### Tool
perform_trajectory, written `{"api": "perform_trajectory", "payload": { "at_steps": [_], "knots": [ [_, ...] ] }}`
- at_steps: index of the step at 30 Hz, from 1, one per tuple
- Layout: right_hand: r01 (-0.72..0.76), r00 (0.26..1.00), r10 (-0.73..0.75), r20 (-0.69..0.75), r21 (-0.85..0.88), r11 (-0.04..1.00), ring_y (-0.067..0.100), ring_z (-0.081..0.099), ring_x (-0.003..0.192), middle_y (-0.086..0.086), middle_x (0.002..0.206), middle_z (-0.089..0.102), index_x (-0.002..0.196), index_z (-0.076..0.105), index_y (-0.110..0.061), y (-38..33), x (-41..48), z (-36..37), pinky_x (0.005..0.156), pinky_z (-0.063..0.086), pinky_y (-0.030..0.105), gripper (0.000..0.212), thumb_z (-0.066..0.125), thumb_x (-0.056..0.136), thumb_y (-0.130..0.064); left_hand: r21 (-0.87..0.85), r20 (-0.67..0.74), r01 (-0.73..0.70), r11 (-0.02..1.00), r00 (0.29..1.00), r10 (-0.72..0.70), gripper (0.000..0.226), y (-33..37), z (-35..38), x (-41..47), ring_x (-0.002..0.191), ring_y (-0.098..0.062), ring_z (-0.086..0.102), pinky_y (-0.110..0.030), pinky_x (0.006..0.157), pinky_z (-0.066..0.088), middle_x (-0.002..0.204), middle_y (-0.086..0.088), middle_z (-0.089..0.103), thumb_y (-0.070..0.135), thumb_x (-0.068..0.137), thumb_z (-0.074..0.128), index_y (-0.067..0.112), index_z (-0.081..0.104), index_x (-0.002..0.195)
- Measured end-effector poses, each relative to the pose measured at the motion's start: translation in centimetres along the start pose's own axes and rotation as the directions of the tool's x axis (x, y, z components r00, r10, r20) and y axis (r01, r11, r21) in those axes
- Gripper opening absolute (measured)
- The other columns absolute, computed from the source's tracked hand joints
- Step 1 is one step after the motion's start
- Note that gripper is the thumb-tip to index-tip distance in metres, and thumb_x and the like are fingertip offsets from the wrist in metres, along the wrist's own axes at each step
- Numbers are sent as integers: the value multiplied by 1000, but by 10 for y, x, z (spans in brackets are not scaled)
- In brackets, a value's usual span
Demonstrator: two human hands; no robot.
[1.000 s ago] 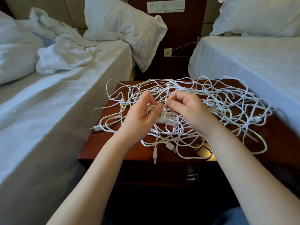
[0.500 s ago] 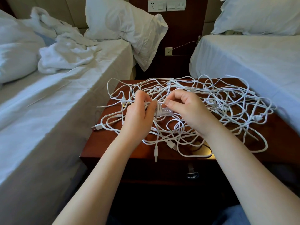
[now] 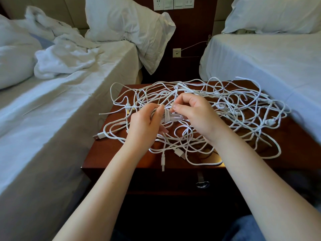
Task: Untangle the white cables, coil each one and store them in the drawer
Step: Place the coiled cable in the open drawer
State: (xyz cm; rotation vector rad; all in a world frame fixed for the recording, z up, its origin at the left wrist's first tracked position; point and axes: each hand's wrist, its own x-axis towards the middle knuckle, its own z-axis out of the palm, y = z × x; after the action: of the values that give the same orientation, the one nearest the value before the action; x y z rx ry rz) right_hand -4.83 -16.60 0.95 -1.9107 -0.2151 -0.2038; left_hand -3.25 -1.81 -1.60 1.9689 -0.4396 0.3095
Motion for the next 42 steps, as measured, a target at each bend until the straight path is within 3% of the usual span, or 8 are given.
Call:
{"api": "perform_trajectory", "payload": {
  "at_steps": [4, 8, 12, 18, 24, 29, 35, 42],
  "knots": [
    [0, 1000, -1, -23, -26, 1000, 10, 52, 83, -4, 90, 50, 70, 60, -21, -2, 1, -1, 78, 44, 25, 23, 59, 93, -15, -125, 6, 14, 992, 1000, -14, 17, 1, -2, 1, 51, -14, 66, -25, 52, 54, 68, 0, 66, 16, 99, 49, 14, 60, 86],
    [3, 1000, -2, 10, -7, 1000, 27, 63, 89, 6, 81, 62, 69, 64, -19, -1, 3, -5, 88, 50, 41, 24, 60, 91, -10, 31, -16, -67, 997, 998, 68, 14, -1, -4, 1, 47, -5, 57, -11, 48, 41, 57, 4, 60, 16, 97, 53, 16, 61, 86],
    [-14, 999, 13, 32, 34, 999, 9, 60, 76, -2, 72, 64, 70, 66, -17, 2, 3, -8, 80, 49, 28, 22, 62, 90, -10, 144, 9, -165, 976, 986, 165, 13, -5, -3, -2, 49, -5, 55, -10, 48, 39, 55, 3, 57, 18, 97, 52, 14, 60, 88],
    [52, 998, -53, 29, 55, 997, -2, 54, 54, -5, 60, 60, 77, 65, -10, 5, 2, -7, 61, 44, 10, 15, 63, 92, -12, 173, 1, -227, 958, 973, 230, 11, -8, -4, -1, 52, -9, 54, -19, 48, 42, 58, 12, 52, 19, 97, 52, 13, 59, 91],
    [180, 982, -186, -34, -124, 976, 3, 61, 64, -7, 66, 64, 78, 64, -25, 8, 1, -3, 69, 51, 18, 17, 65, 92, -15, 161, -13, -251, 954, 966, 256, 11, -7, -5, -1, 52, -3, 55, -14, 47, 41, 60, 14, 52, 15, 97, 51, 14, 56, 87],
    [229, 964, -253, -81, -230, 946, -2, 45, 65, -13, 80, 48, 77, 65, -33, 12, 3, 1, 62, 37, 13, 16, 72, 86, -22, 65, -118, -136, 989, 983, 142, 17, -5, -8, -2, 42, -1, 52, -10, 45, 36, 51, 9, 51, 11, 98, 49, 13, 57, 83],
    [263, 944, -297, -141, -218, 940, 9, 48, 65, -11, 78, 54, 77, 69, -26, 16, 1, 3, 60, 40, 18, 14, 76, 81, -15, 94, -96, -150, 984, 983, 159, 16, -5, -8, -3, 45, 1, 53, -10, 47, 38, 52, 12, 52, 12, 97, 51, 12, 57, 82],
    [260, 953, -299, -55, -363, 895, 1, 45, 67, -6, 79, 55, 71, 63, -23, 15, 1, -5, 65, 37, 16, 18, 73, 80, -10, 146, -80, -204, 968, 973, 217, 14, -8, -6, -5, 53, -8, 55, -14, 47, 39, 58, 9, 55, 17, 96, 54, 14, 58, 83]
  ]
}}
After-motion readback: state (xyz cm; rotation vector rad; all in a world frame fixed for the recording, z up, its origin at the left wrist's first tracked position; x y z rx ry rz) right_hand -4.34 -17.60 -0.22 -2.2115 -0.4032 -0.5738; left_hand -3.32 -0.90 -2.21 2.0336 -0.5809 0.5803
